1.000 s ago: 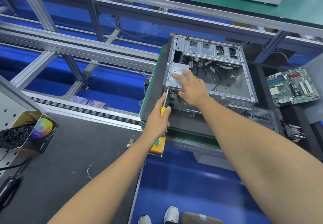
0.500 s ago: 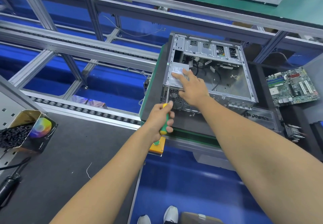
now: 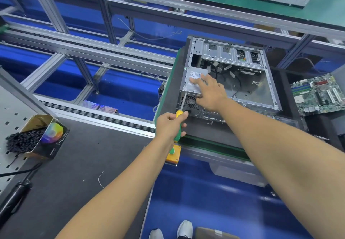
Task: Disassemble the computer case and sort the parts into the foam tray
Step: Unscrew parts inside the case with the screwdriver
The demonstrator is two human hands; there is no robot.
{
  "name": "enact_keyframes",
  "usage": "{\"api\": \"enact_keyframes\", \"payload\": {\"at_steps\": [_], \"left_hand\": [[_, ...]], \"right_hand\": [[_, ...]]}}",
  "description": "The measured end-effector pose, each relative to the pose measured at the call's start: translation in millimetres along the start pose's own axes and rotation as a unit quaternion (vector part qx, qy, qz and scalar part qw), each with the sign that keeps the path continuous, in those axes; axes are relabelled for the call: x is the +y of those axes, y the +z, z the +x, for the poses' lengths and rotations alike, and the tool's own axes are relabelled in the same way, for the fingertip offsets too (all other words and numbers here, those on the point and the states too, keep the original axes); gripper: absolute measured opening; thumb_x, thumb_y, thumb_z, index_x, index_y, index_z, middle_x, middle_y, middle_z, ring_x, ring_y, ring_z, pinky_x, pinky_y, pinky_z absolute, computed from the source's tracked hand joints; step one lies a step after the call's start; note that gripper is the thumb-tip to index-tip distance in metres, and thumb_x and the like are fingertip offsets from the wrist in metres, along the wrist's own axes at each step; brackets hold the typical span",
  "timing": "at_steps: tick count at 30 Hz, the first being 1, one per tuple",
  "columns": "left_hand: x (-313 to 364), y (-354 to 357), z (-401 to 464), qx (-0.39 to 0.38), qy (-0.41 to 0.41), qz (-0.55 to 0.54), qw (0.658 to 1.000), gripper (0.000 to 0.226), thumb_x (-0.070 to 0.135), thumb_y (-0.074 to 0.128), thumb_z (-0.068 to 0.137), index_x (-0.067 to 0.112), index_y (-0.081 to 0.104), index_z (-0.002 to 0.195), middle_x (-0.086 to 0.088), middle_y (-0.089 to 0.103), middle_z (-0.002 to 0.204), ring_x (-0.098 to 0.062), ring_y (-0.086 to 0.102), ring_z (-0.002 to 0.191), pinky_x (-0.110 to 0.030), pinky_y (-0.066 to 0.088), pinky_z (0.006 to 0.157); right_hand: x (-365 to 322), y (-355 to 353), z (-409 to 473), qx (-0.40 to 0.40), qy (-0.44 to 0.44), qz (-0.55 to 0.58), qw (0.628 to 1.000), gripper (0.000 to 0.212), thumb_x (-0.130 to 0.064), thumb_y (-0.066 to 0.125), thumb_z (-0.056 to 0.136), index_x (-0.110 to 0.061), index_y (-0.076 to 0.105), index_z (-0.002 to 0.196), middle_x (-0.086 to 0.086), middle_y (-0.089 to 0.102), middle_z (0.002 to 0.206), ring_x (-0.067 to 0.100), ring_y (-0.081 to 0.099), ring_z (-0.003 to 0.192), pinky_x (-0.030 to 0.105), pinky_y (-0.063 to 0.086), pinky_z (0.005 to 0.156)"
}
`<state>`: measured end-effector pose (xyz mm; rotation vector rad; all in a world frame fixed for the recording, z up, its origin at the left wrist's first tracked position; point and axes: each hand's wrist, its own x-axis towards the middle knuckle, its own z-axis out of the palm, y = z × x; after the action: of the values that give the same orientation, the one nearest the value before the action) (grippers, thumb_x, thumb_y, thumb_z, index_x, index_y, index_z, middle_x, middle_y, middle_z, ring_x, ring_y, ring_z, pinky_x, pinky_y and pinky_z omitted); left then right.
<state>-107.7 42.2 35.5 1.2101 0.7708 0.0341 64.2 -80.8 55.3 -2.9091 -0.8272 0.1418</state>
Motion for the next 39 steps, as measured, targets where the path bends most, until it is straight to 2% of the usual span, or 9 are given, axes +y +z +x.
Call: {"api": "enact_keyframes", "payload": {"at_steps": [5, 12, 16, 19, 23, 29, 32, 35, 39], "left_hand": [[-5.3, 4.8, -4.6, 0.045, 0.041, 0.088, 0.994, 0.045, 0.055, 0.078, 0.085, 0.012, 0.065, 0.087, 0.006, 0.067, 0.059, -0.018, 0.075, 0.068, -0.034, 0.059, 0.06], [-4.5, 5.2, -2.2, 0.035, 0.023, 0.066, 0.997, 0.047, 0.049, 0.079, 0.086, 0.004, 0.068, 0.092, 0.002, 0.068, 0.061, -0.012, 0.059, 0.05, -0.027, 0.048, 0.046], [9.5, -3.2, 0.3, -0.061, -0.091, -0.046, 0.993, 0.038, 0.043, 0.081, 0.085, 0.007, 0.068, 0.085, -0.005, 0.068, 0.082, -0.008, 0.051, 0.049, -0.021, 0.04, 0.041], [12.5, -11.9, 1.5, -0.162, -0.181, -0.17, 0.955, 0.035, 0.043, 0.077, 0.088, 0.01, 0.066, 0.088, -0.003, 0.068, 0.086, -0.003, 0.05, 0.049, -0.013, 0.038, 0.037], [10.6, -11.5, 0.5, -0.212, -0.199, -0.213, 0.933, 0.033, 0.043, 0.073, 0.091, 0.012, 0.061, 0.091, -0.001, 0.063, 0.082, -0.004, 0.049, 0.052, -0.012, 0.036, 0.036], [4.5, -2.2, 2.5, -0.091, -0.087, -0.104, 0.987, 0.033, 0.015, 0.084, 0.083, 0.011, 0.053, 0.091, -0.005, 0.054, 0.073, -0.012, 0.052, 0.056, -0.02, 0.038, 0.04], [0.3, -2.4, 3.7, -0.052, -0.065, -0.081, 0.993, 0.035, 0.02, 0.089, 0.08, 0.01, 0.056, 0.088, -0.004, 0.061, 0.062, -0.014, 0.059, 0.056, -0.023, 0.05, 0.048], [-0.7, -2.6, 4.7, -0.038, -0.06, -0.06, 0.996, 0.035, 0.028, 0.091, 0.077, 0.009, 0.063, 0.086, -0.008, 0.067, 0.072, -0.014, 0.068, 0.064, -0.027, 0.058, 0.059], [-0.1, 2.0, -1.5, -0.037, -0.065, -0.04, 0.996, 0.042, 0.038, 0.088, 0.079, 0.004, 0.071, 0.099, -0.007, 0.073, 0.08, -0.015, 0.073, 0.071, -0.03, 0.058, 0.057]], "right_hand": [[-7.2, -2.8, 12.6, 0.02, -0.032, -0.06, 0.997, 0.077, -0.044, 0.074, 0.073, -0.028, 0.038, 0.139, 0.009, 0.034, 0.127, 0.031, 0.033, 0.116, 0.041, 0.035, 0.092], [-6.3, -1.4, 12.4, 0.036, -0.033, -0.041, 0.998, 0.073, -0.045, 0.072, 0.076, -0.029, 0.037, 0.138, 0.008, 0.033, 0.126, 0.028, 0.03, 0.112, 0.041, 0.037, 0.091], [-7.1, 0.2, 11.8, 0.041, -0.035, -0.038, 0.998, 0.072, -0.044, 0.073, 0.077, -0.029, 0.038, 0.138, 0.008, 0.034, 0.127, 0.029, 0.03, 0.113, 0.043, 0.04, 0.094], [-6.7, 0.5, 12.4, 0.044, -0.034, -0.034, 0.998, 0.071, -0.044, 0.073, 0.078, -0.03, 0.037, 0.137, 0.008, 0.033, 0.127, 0.028, 0.029, 0.113, 0.043, 0.041, 0.094], [-6.2, 1.9, 12.5, 0.047, -0.036, -0.035, 0.998, 0.07, -0.044, 0.072, 0.078, -0.03, 0.037, 0.137, 0.008, 0.034, 0.127, 0.028, 0.029, 0.112, 0.044, 0.042, 0.096], [-5.4, 3.4, 14.1, 0.051, -0.033, -0.031, 0.998, 0.071, -0.043, 0.072, 0.077, -0.03, 0.038, 0.137, 0.007, 0.034, 0.127, 0.027, 0.028, 0.11, 0.044, 0.042, 0.096], [-4.3, 4.0, 14.1, 0.057, -0.036, -0.031, 0.997, 0.07, -0.044, 0.072, 0.077, -0.03, 0.039, 0.137, 0.007, 0.035, 0.126, 0.027, 0.028, 0.109, 0.044, 0.042, 0.095], [-3.8, 5.0, 14.3, 0.063, -0.036, -0.032, 0.997, 0.069, -0.044, 0.072, 0.077, -0.03, 0.039, 0.136, 0.006, 0.035, 0.124, 0.023, 0.024, 0.104, 0.043, 0.043, 0.095], [-4.1, 5.2, 15.0, 0.065, -0.032, -0.029, 0.997, 0.069, -0.044, 0.073, 0.077, -0.03, 0.039, 0.136, 0.007, 0.035, 0.125, 0.022, 0.022, 0.103, 0.042, 0.044, 0.094]]}}
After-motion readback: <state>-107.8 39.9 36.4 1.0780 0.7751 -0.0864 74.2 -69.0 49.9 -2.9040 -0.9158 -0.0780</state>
